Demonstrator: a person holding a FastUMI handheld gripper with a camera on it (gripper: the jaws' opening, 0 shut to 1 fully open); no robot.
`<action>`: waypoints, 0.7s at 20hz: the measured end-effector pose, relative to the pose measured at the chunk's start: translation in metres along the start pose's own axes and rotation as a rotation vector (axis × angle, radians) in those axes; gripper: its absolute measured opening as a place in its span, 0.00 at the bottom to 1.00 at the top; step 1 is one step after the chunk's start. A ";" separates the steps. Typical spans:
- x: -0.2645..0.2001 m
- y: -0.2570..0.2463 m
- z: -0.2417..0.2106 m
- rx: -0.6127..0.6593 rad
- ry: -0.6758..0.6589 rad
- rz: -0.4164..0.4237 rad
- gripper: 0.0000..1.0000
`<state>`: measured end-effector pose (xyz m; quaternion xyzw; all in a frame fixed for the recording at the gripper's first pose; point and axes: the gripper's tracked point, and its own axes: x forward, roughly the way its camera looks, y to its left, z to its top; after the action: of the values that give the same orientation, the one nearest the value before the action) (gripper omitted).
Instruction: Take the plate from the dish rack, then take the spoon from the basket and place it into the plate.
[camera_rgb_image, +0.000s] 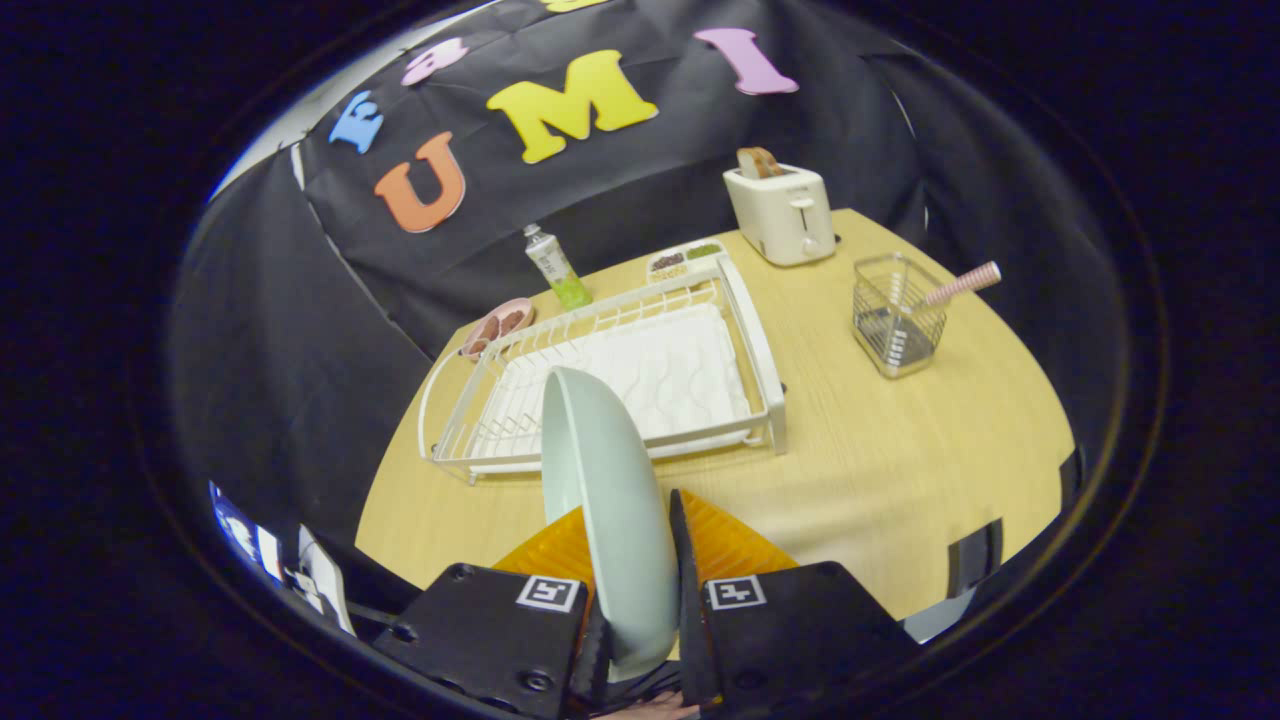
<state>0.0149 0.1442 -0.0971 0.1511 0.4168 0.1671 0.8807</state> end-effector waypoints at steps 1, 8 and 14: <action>0.008 -0.007 -0.013 0.073 0.025 0.028 0.33; 0.038 -0.040 -0.044 0.420 0.101 0.144 0.34; 0.038 -0.058 -0.047 0.437 0.074 0.133 0.51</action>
<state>0.0108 0.1138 -0.1755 0.3592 0.4641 0.1360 0.7982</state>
